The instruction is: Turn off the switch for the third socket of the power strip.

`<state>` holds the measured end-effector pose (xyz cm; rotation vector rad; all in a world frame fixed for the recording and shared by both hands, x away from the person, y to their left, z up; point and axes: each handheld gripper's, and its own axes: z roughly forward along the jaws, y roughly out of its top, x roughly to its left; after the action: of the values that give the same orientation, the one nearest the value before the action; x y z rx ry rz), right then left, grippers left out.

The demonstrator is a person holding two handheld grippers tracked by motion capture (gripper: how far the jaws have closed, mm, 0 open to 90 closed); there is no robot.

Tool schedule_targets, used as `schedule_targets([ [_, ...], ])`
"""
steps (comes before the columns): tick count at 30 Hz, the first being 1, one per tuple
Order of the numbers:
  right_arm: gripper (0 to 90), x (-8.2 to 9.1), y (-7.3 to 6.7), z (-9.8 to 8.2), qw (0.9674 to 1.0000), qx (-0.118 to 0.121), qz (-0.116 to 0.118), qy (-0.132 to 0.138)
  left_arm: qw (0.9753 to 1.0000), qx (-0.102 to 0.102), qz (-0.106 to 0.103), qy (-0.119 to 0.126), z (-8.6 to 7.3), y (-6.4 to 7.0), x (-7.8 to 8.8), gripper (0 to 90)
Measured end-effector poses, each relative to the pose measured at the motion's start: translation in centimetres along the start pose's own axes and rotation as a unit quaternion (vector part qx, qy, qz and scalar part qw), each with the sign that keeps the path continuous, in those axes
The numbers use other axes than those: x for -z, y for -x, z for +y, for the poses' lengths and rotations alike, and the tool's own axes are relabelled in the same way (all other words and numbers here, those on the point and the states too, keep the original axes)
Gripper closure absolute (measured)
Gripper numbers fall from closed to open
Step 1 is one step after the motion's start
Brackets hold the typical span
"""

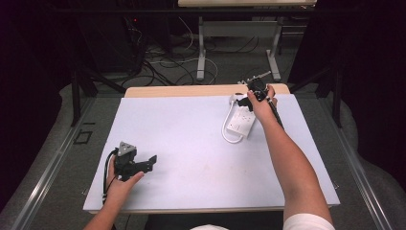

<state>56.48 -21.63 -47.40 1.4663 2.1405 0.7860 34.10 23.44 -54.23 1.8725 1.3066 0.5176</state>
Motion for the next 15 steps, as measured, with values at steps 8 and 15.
schedule_targets([
  [8,0.0,1.7,-0.5,-0.2,0.9998,0.019,0.009,0.000,0.9999,-0.007,0.015,0.002,0.0,0.2,-0.1,6.5],
  [15,0.0,3.2,-1.3,-1.3,0.9992,0.031,0.022,0.012,1.0000,-0.003,0.007,0.001,0.1,0.3,-0.1,0.3],
])
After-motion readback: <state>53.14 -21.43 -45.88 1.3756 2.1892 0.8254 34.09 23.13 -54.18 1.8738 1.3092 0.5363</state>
